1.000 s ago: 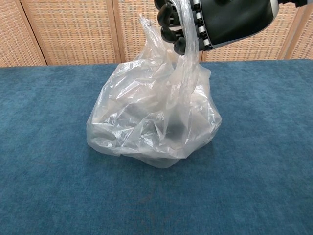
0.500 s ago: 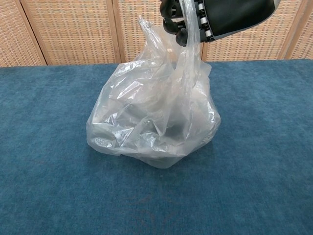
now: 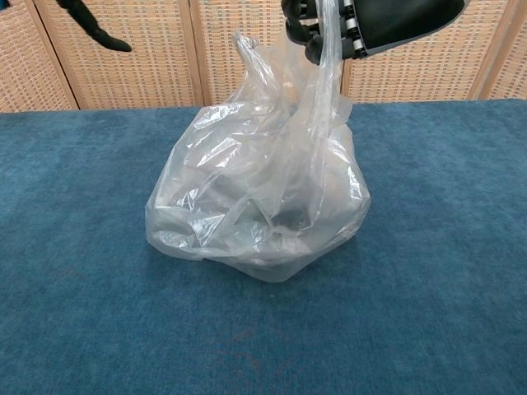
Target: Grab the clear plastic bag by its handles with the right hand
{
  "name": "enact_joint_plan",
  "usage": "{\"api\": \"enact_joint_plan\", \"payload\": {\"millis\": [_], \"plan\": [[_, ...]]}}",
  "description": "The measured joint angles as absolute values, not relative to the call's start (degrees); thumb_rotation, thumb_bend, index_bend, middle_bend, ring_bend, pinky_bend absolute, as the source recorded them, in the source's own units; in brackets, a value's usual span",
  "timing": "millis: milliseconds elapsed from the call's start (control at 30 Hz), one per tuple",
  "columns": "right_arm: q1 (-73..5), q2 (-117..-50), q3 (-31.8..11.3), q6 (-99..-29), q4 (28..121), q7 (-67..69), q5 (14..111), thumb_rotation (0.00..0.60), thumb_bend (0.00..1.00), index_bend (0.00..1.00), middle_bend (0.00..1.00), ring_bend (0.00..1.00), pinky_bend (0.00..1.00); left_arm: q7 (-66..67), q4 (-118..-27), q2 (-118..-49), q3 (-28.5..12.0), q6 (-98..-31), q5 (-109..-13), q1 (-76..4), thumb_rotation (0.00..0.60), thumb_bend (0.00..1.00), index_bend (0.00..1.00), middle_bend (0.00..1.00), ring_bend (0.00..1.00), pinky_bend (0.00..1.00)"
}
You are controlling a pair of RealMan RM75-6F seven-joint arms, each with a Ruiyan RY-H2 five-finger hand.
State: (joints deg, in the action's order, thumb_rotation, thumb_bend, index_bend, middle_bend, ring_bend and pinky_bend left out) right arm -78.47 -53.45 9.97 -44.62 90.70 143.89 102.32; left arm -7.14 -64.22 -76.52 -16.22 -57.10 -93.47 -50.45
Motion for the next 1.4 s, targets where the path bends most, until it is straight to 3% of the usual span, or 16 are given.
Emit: {"api": "enact_joint_plan", "payload": {"millis": [367,533,600,767,900,1133,1400], "plan": [[-78.32,-53.67,11.23,-45.69,88.28,145.51,102.97,0.600,0.00,0.50,0.60,0.48,0.54,-1.94,-52.51,-90.14,-17.99,-51.76,-89.08,-60.03,0.600,0.35,0.18,0.00,0.00,0.00],[-78.22,-53.68,12.13,-46.28,86.99,146.68,103.36,0.600,0.00,0.50,0.60,0.48,0.54,0.10,-48.28,-94.73,-18.91,-50.51,-85.94,-62.61,0.600,0.35,0.23,0.00,0.00,0.00],[-78.14,-53.64,12.40,-46.74,86.61,147.12,103.51,0.600,0.00,0.50,0.60,0.48,0.54,0.60,-46.53,-96.13,-19.12,-49.82,-84.85,-63.59,0.600,0.35,0.30,0.00,0.00,0.00],[-78.15,-53.28,13.04,-47.33,86.41,147.54,103.95,0.600,0.00,0.50,0.60,0.48,0.54,1.09,-42.75,-99.87,-19.82,-48.45,-82.19,-65.81,0.600,0.36,0.62,0.00,0.00,0.01],[-78.18,-52.97,13.36,-47.42,86.46,147.54,103.86,0.600,0.00,0.50,0.60,0.48,0.54,0.88,-40.19,-102.59,-20.52,-49.76,-81.01,-66.97,0.600,0.38,0.76,0.00,0.00,0.02],[-78.09,-52.54,13.64,-47.56,86.57,147.35,103.41,0.600,0.00,0.50,0.60,0.48,0.54,-2.97,-38.33,-103.63,-20.67,-53.43,-80.46,-67.12,0.600,0.38,0.79,0.00,0.00,0.02],[-78.07,-52.11,13.57,-48.00,87.19,146.87,103.37,0.600,0.00,0.50,0.60,0.48,0.54,-9.46,-41.64,-98.04,-17.99,-61.62,-83.72,-62.81,0.600,0.38,0.79,0.00,0.00,0.03]]}}
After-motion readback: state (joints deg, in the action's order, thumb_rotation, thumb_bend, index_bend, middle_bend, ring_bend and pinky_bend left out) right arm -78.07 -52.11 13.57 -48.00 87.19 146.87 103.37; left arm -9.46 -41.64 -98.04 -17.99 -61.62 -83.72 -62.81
